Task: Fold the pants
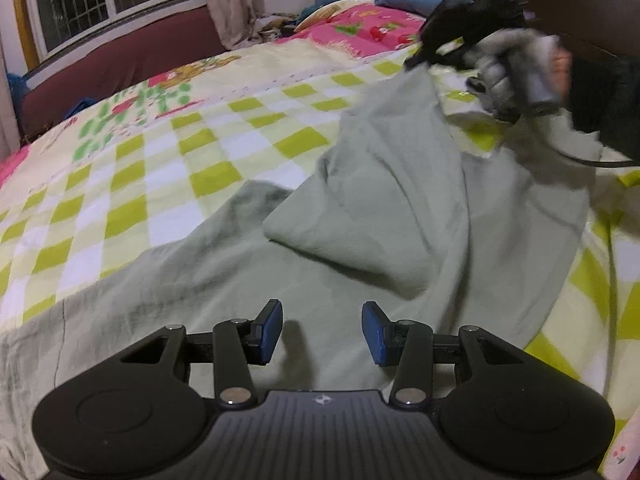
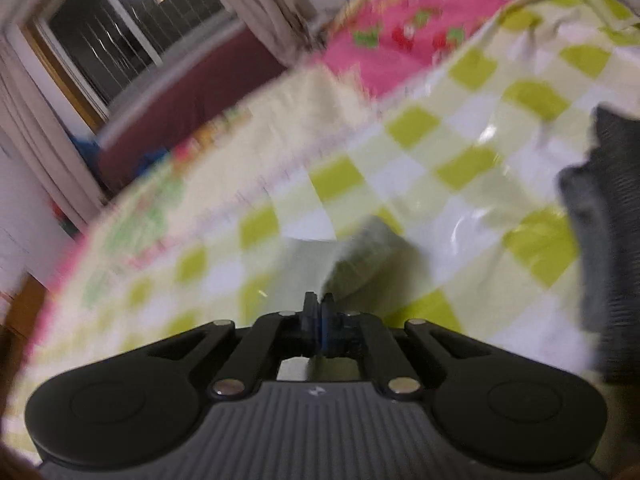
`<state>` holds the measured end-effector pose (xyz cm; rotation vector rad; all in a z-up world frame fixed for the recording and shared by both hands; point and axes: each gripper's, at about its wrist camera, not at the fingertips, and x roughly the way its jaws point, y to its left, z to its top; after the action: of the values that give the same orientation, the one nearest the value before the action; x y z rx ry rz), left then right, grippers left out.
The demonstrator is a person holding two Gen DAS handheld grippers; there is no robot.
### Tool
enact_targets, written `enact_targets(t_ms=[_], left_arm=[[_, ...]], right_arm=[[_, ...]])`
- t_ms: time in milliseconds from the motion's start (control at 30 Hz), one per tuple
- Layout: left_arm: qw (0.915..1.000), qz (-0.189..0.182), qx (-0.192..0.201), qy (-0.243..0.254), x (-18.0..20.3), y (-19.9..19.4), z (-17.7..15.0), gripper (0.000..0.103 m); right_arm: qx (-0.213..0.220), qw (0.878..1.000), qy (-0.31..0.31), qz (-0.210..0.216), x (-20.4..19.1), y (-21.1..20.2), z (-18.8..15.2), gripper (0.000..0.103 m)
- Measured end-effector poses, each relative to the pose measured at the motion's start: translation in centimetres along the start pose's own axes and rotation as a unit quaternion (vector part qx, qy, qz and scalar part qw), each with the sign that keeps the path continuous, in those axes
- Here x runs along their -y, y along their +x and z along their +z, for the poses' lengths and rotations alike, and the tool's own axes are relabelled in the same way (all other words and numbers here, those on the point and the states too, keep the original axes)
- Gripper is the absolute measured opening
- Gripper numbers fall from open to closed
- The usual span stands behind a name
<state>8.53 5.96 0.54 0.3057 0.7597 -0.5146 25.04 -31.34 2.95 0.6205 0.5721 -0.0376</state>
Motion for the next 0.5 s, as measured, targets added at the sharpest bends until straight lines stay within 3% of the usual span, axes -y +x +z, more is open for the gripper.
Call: enact_targets(t_ms=[67, 300, 367, 433, 500], left_arm=[[0.9999, -0.004, 0.004, 0.009, 0.7, -0.1, 0.4, 0.057], [0.9992, -0.025, 0.0, 0.031, 3.8, 0.7, 0.7, 0.057], [0.9988, -0.03, -0.01, 0.038, 4.7, 1.3, 0.5, 0.057], [0.9983, -0.029, -0.019, 0.048, 5.5, 1.8, 0.4, 0.057], [0.998, -0.023, -0.02, 0.056, 5.9, 1.8, 0.4, 0.057]], right_arm=[[0.03, 0.999, 0.006, 0.014, 1.1, -4.5, 0.4, 0.002], [0.125, 0.992, 0.006, -0.034, 5.9, -18.3, -2.8, 0.002], [0.129, 0.99, 0.01, -0.057, 7.6, -19.3, -4.1, 0.002], [0.102, 0.99, 0.021, -0.096, 9.7, -18.4, -5.4, 0.003], [0.075, 0.99, 0.068, -0.097, 12.0, -17.7, -6.3, 0.003]])
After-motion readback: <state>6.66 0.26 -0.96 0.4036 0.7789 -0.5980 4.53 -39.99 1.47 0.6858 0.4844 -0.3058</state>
